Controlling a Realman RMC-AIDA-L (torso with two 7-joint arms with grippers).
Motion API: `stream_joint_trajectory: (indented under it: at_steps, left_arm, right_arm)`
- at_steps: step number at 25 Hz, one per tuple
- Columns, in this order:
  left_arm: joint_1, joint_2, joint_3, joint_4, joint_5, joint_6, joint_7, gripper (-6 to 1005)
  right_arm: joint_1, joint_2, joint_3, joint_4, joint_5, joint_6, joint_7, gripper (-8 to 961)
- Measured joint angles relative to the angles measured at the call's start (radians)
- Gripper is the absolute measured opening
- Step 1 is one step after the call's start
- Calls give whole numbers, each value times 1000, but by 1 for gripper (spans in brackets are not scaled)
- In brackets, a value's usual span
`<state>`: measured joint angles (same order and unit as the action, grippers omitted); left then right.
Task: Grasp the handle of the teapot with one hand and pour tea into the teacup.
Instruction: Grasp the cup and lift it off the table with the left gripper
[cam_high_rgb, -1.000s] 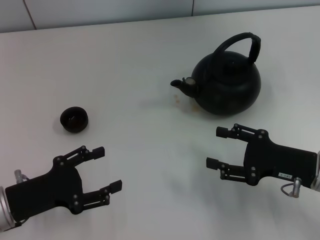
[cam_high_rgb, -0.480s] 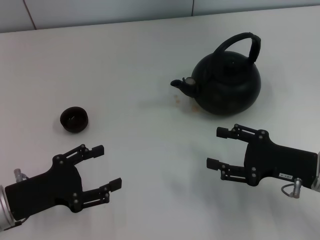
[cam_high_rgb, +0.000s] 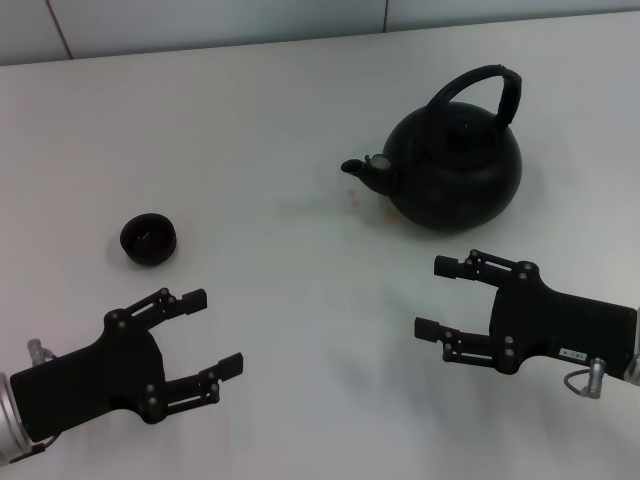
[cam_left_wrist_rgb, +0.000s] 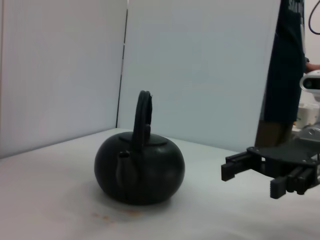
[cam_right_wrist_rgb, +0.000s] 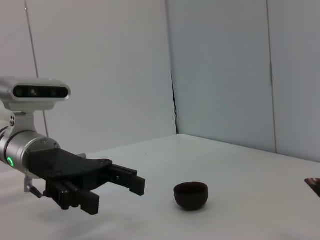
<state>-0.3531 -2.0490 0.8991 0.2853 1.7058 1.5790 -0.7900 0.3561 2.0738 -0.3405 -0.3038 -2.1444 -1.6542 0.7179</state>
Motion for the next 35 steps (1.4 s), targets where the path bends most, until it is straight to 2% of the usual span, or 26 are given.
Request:
stream_joint_trajectory:
  at_steps: [6, 9, 15, 18, 28, 35]
  left_arm:
    - [12, -7, -61, 0, 0, 5, 5, 855]
    - [28, -11, -132, 0, 0, 1, 26, 855]
    - [58, -20, -351, -14, -1, -66, 128, 855]
    - [60, -20, -400, -23, -2, -97, 156, 855]
    - [56, -19, -409, -26, -1, -132, 172, 854]
    - [44, -20, -354, -25, 7, -231, 172, 854]
  right_arm:
    - [0, 0, 0, 0, 0, 0, 0, 777]
    - [0, 0, 0, 0, 0, 0, 0, 777]
    - [0, 1, 0, 0, 0, -1, 0, 776]
    - [0, 1, 0, 1, 0, -1, 0, 776]
    - [3, 2, 0, 3, 2, 3, 0, 776]
    - [4, 2, 0, 2, 3, 5, 0, 776]
